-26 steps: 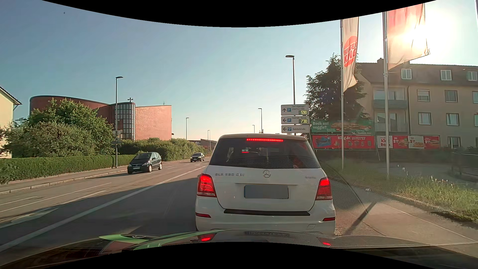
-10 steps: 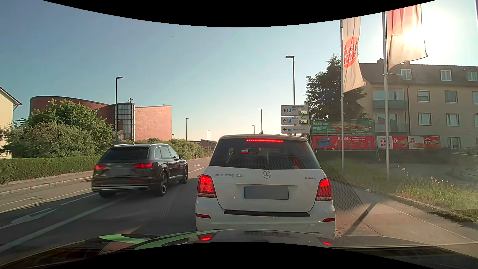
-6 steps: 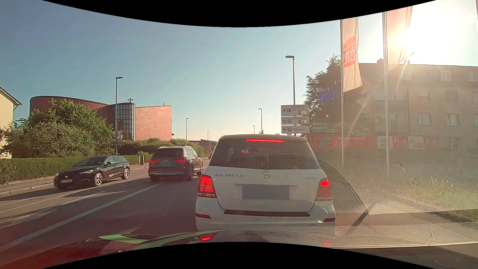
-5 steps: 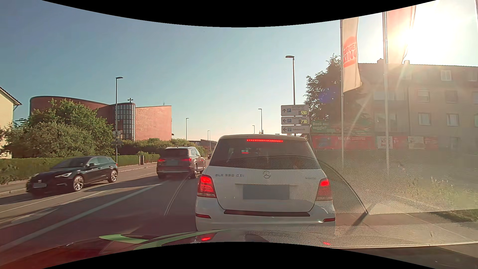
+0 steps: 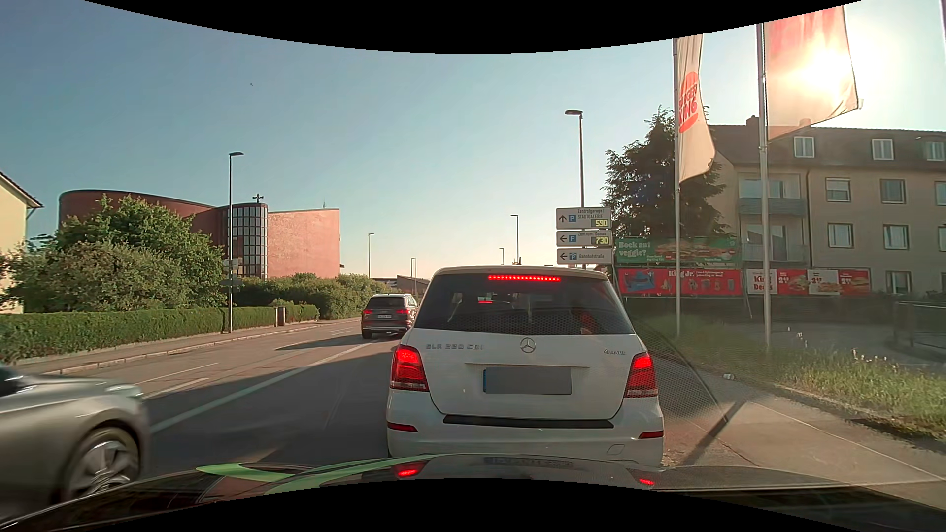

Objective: Follow the waypoints while adhering to traffic rules and regulations

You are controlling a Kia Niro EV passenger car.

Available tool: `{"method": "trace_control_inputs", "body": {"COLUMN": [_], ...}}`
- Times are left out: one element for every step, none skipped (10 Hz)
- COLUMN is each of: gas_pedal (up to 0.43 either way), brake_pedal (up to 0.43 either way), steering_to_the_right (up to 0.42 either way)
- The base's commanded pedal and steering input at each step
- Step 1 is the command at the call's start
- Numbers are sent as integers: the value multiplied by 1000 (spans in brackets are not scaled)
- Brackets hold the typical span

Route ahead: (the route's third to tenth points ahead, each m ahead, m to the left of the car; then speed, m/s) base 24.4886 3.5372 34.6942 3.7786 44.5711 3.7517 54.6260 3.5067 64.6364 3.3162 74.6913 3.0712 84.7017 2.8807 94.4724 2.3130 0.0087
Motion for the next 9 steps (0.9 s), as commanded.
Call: {"method": "trace_control_inputs", "body": {"gas_pedal": [0,0,0,0,0,0,0,0,0], "brake_pedal": [280,274,274,274,280,280,280,280,280], "steering_to_the_right": [-3,-4,-3,-4,-4,-4,-3,-3,-4]}}
